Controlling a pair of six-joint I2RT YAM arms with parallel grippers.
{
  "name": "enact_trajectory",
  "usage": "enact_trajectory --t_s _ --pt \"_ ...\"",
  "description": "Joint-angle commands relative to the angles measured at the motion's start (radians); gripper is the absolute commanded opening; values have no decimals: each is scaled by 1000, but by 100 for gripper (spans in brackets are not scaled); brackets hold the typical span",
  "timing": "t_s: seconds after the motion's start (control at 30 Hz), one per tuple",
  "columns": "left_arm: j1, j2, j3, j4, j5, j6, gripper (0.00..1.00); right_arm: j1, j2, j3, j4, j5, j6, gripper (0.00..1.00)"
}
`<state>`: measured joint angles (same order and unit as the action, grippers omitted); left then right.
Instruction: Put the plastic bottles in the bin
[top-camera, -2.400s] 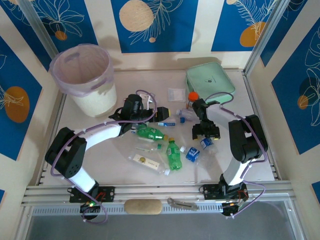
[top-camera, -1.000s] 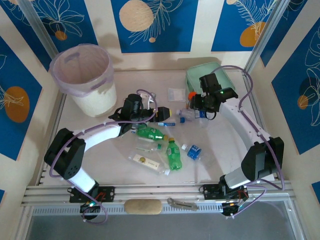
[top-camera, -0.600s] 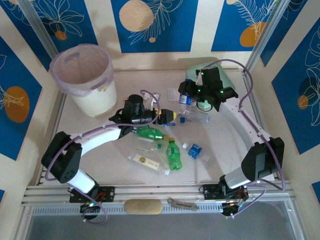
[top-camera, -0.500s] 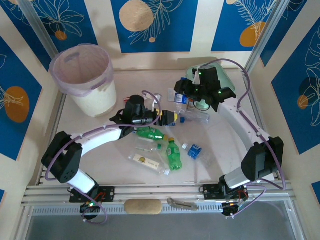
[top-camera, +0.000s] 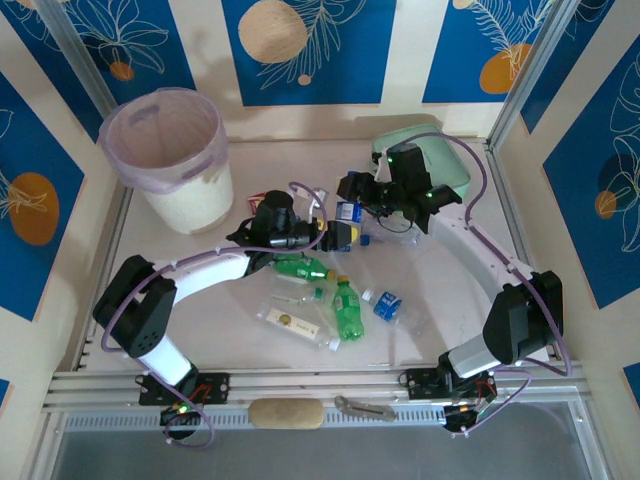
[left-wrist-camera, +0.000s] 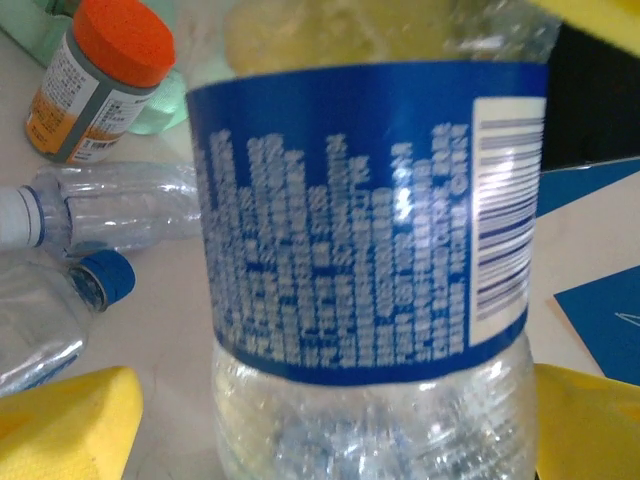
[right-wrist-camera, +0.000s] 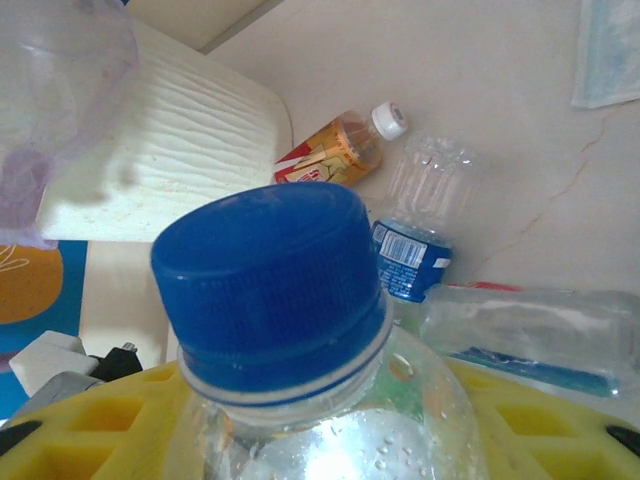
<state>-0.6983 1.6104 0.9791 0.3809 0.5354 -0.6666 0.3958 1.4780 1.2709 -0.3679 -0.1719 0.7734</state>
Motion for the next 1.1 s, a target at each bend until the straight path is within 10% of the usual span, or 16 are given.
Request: enact_trajectory --t_s 0.0,0.6,0.87,1.07 --pt "-9 7 30 38 17 -1 84 6 -37 -14 25 -61 22 46" --pt "-9 8 6 101 24 -40 50 17 -28 -34 53 -92 48 46" --pt "-4 8 -20 90 -31 -63 44 -6 -47 -36 68 -112 81 77" --pt "13 -16 -62 66 -73 -76 43 -61 -107 -65 72 -86 83 83"
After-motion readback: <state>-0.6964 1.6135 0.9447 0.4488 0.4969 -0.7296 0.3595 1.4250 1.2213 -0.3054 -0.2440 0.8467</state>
